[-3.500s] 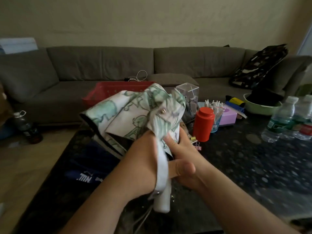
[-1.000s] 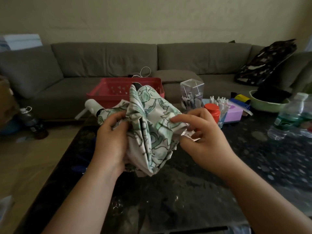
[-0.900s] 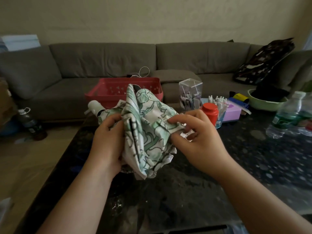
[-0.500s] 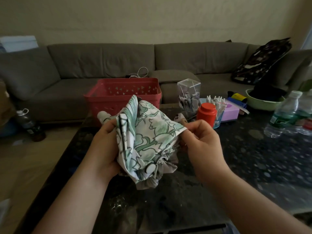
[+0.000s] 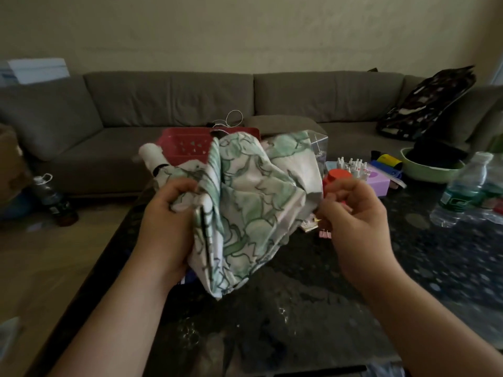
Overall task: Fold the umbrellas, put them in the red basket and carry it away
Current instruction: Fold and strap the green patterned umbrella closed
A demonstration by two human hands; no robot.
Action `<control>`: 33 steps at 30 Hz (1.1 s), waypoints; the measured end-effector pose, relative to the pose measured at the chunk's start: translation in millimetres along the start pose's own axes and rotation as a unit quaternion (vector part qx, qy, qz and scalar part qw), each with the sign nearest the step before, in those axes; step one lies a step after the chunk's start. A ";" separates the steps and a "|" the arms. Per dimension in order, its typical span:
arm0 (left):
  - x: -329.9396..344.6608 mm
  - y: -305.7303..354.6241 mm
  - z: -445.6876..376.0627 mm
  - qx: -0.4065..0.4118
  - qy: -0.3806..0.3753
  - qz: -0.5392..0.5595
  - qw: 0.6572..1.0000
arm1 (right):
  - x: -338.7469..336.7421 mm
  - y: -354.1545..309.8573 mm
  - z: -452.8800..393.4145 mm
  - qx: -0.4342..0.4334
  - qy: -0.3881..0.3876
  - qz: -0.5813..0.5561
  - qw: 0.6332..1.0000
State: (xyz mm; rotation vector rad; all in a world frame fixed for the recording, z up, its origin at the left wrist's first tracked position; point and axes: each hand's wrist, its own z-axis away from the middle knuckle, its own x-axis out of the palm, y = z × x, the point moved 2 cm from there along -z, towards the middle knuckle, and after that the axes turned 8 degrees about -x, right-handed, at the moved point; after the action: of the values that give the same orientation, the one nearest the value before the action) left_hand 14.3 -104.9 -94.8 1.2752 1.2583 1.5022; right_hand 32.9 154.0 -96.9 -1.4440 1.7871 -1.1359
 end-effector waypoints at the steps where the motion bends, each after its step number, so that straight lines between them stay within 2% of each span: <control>1: 2.0 -0.6 2.3 0.006 -0.009 -0.020 1.000 | 0.0 -4.9 0.4 -0.038 -0.027 0.002 0.999; 4: 5.2 -2.4 6.5 0.025 -0.004 -0.070 0.997 | 4.0 -14.2 6.6 -0.110 -0.115 0.046 0.986; 7: 8.4 -2.0 12.9 0.061 -0.020 -0.125 0.990 | 3.0 -8.1 5.4 -0.027 -0.154 0.072 0.985; 9: 9.1 -2.3 15.8 0.103 -0.021 -0.157 0.982 | 0.6 -1.8 2.5 0.029 -0.150 0.102 0.983; 13: 8.4 -6.9 13.8 0.186 -0.029 -0.240 0.952 | -4.6 -2.3 -5.1 0.010 -0.110 0.141 0.984; 16: 6.5 -14.6 9.1 0.198 -0.030 -0.288 0.936 | -0.3 -1.0 -7.3 0.023 -0.109 0.141 0.984; 23: 9.6 -23.0 16.6 0.192 -0.088 -0.317 0.925 | 7.0 21.1 -5.7 0.158 -0.109 0.013 0.981; 27: 7.9 -18.0 19.3 0.154 -0.097 -0.224 0.957 | -4.4 33.3 -11.5 0.286 -0.053 -0.189 0.938; 30: 8.3 -11.7 22.6 0.137 -0.102 -0.192 0.966 | -3.4 27.9 -9.4 0.297 -0.063 -0.245 0.921; 33: 7.5 -12.0 21.3 0.139 -0.103 -0.230 0.958 | -2.8 22.5 -7.1 0.289 -0.126 -0.238 0.919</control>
State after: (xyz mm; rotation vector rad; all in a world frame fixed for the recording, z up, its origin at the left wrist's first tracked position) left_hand 33.4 -91.2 -104.9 1.1707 1.5324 0.8638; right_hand 16.9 159.8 -113.4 -1.5830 0.8260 -1.4739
